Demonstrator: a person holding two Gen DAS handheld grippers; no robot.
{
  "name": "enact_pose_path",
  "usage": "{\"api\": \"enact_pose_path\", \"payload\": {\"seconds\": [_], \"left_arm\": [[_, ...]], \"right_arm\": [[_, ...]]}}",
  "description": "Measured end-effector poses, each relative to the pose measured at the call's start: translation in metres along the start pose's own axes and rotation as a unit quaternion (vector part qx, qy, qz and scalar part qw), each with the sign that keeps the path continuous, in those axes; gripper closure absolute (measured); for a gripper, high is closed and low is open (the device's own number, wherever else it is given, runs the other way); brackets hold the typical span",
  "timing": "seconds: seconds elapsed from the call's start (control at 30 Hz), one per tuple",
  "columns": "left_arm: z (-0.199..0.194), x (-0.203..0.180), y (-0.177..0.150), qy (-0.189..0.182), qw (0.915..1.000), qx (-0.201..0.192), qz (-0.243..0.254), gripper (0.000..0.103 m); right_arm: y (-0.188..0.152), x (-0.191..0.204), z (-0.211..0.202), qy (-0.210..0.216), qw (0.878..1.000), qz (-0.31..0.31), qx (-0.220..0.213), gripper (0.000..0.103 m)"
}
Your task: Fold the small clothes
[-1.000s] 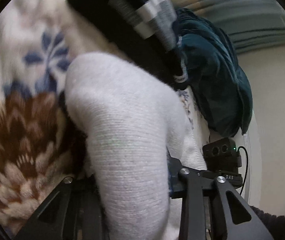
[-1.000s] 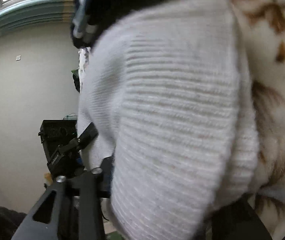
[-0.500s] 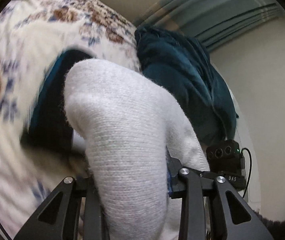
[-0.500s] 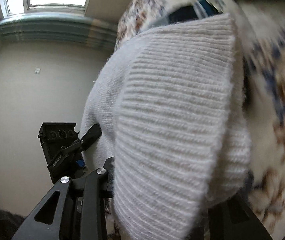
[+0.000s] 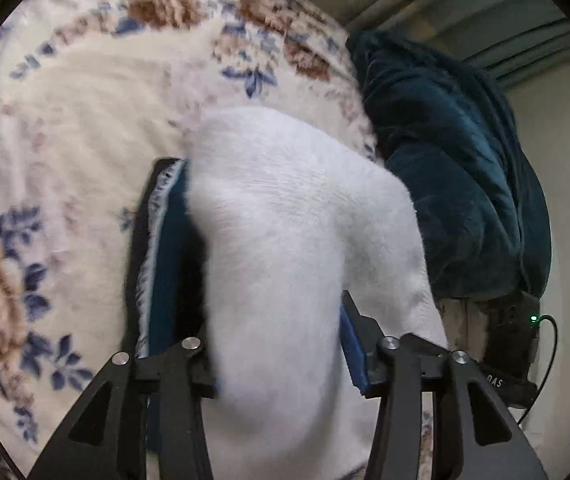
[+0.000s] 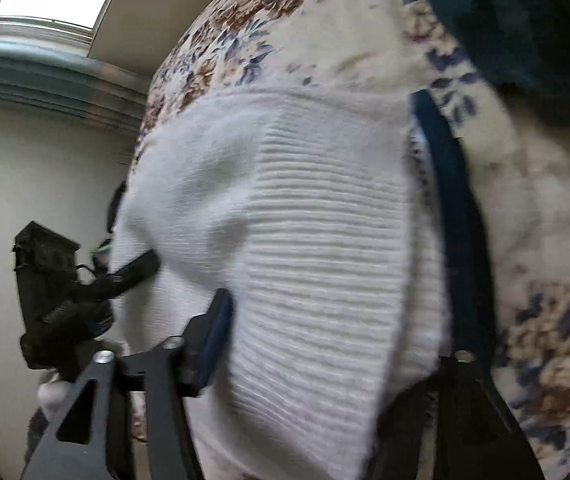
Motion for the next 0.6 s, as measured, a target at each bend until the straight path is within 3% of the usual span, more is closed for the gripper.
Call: {"api": "enact_pose_path", "payload": {"seconds": [0.03,0.1,0.17,0.2,0.27,0.3,0.37,0.47,0.6], "left_arm": [[-0.012,-0.001,-0.004,0.018,0.9996,-0.019,0.011,0.058],[-0.037,-0.005,-0.017,0.048,0.9962,-0.064,0.034,0.058],[-0.054,-0.008,-0.032,0.086,0.9907,-0.095,0.045,0.038],[-0.054,-0.008,-0.036,0.092,0.9893,-0.101,0.051,0.035],[-0.044,-0.006,-0.043,0.119,0.9859,-0.092,0.073,0.032],[-0.033,0.0,-0.048,0.152,0.9817,-0.079,0.083,0.032],[-0.016,0.016,-0.056,0.198,0.9741,-0.061,0.09,0.032],[-0.007,0.037,-0.059,0.209,0.973,-0.064,0.072,0.026],[-0.004,0.051,-0.059,0.208,0.9743,-0.061,0.062,0.016]], "right_arm": [[-0.002,0.006,-0.003,-0.024,1.0,-0.009,-0.01,0.03],[-0.015,0.006,-0.034,-0.101,0.992,-0.047,-0.055,0.03],[-0.025,0.018,-0.059,-0.148,0.981,-0.084,-0.089,0.03],[-0.031,0.016,-0.075,-0.168,0.976,-0.096,-0.103,0.03],[-0.032,0.041,-0.092,-0.151,0.975,-0.111,-0.123,0.03],[-0.036,0.053,-0.095,-0.147,0.975,-0.115,-0.123,0.03],[-0.041,0.07,-0.07,-0.138,0.978,-0.12,-0.103,0.031],[-0.047,0.066,-0.034,-0.147,0.981,-0.104,-0.066,0.031],[-0.042,0.051,0.001,-0.203,0.97,-0.119,-0.057,0.031]]}}
Point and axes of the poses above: each gripper's, at about its wrist camera, not at the fingertips, and z roughly the way its jaws point, x to its left, y to its top, the point moved 8 cm from there along z, roughly the way its jaws point, and after that the axes turned 4 degrees about y, right-handed, at the moved point
